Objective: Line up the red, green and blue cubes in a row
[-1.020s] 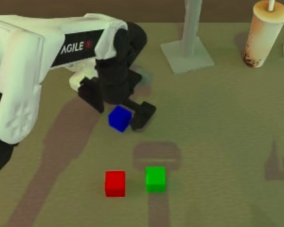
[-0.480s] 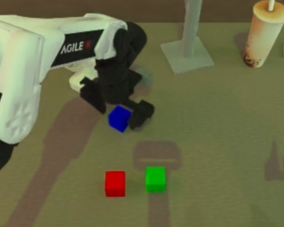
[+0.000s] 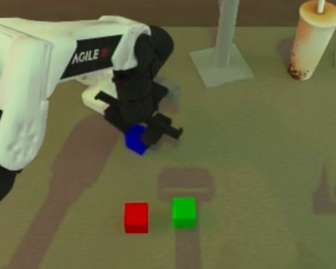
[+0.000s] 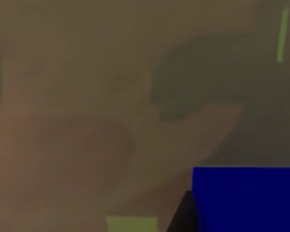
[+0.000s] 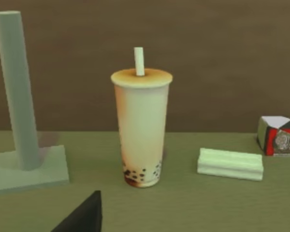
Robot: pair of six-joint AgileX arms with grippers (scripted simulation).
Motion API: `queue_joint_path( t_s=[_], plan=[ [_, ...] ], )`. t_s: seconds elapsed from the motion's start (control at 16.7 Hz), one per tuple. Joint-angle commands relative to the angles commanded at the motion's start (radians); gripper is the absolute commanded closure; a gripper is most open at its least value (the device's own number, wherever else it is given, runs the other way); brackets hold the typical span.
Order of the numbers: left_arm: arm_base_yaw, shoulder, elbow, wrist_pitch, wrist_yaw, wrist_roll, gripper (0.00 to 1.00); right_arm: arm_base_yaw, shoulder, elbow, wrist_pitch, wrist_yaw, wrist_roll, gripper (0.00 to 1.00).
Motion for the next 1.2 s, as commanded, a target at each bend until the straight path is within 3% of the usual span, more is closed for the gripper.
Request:
queue_joint_path(
  t_s=[0.54, 0.96, 1.2],
  plan=[
    [-0.003, -0.034, 0.012, -0.013, 0.003, -0.001, 1.00, 0.000, 0.000, 0.000, 0.000, 0.000, 0.000, 0.00],
    [0.013, -0.089, 0.156, -0.217, 0.002, -0.002, 1.00, 0.000, 0.000, 0.000, 0.000, 0.000, 0.000, 0.00],
    [0.016, -0.100, 0.175, -0.241, 0.002, -0.003, 1.00, 0.000, 0.000, 0.000, 0.000, 0.000, 0.000, 0.00]
  ],
)
